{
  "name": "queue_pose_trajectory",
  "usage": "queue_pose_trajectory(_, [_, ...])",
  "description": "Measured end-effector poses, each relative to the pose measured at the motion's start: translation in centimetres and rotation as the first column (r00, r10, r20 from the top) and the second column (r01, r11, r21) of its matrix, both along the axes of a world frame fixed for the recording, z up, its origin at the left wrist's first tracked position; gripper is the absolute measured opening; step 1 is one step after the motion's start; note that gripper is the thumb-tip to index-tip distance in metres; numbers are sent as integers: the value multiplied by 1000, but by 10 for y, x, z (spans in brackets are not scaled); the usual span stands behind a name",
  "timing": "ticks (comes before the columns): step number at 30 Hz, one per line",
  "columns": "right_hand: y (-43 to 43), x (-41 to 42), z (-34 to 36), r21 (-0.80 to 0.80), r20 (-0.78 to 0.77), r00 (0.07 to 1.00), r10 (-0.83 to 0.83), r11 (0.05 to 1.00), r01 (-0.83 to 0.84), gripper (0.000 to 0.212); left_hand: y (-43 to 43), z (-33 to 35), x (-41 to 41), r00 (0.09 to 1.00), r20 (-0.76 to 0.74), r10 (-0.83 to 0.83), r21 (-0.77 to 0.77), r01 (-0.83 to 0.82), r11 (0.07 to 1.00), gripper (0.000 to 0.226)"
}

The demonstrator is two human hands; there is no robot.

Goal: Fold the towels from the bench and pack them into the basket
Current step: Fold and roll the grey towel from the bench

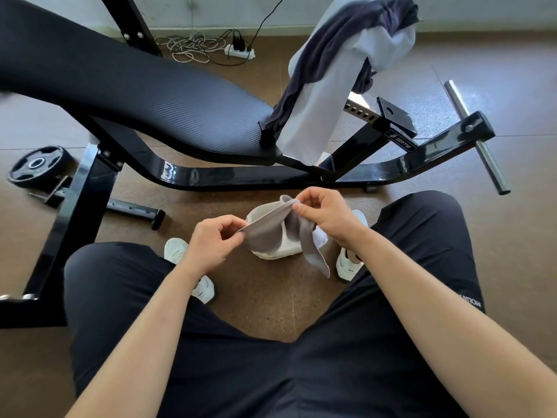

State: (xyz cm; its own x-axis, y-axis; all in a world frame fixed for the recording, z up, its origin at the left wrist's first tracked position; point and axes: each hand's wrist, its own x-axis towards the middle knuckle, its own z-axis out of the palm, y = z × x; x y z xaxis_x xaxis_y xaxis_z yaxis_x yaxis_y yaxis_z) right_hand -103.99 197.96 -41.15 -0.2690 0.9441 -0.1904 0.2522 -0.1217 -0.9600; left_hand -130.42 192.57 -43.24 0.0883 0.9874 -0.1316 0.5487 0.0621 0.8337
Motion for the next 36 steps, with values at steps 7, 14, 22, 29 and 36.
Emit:
queue_pose_trajectory(7, [6, 9, 0, -31, 8, 970, -243, 970, 243, 4, 5, 3, -5, 995, 32, 98, 25, -99, 995, 24])
queue_pose_trajectory(14, [4, 6, 1, -118, -68, 959, -275, 957, 266, 14, 6, 16, 9, 793, 472, 385, -154, -356, 922, 10])
queue_pose_trajectory(22, [-7, -8, 6, -205, -285, 958, 15, 976, -76, 36, 3, 17, 23, 840, 429, 331, -105, -318, 942, 14])
queue_pose_trajectory(29, [-13, -19, 9, 2, -98, 988, 119, 993, -119, 20, -1, 16, 26, 896, 392, 210, -66, -200, 977, 18])
queue_pose_trajectory(36, [-14, -26, 9, 115, 90, 985, 145, 981, -155, 5, -3, 14, 31, 915, 387, 114, -38, -107, 993, 18])
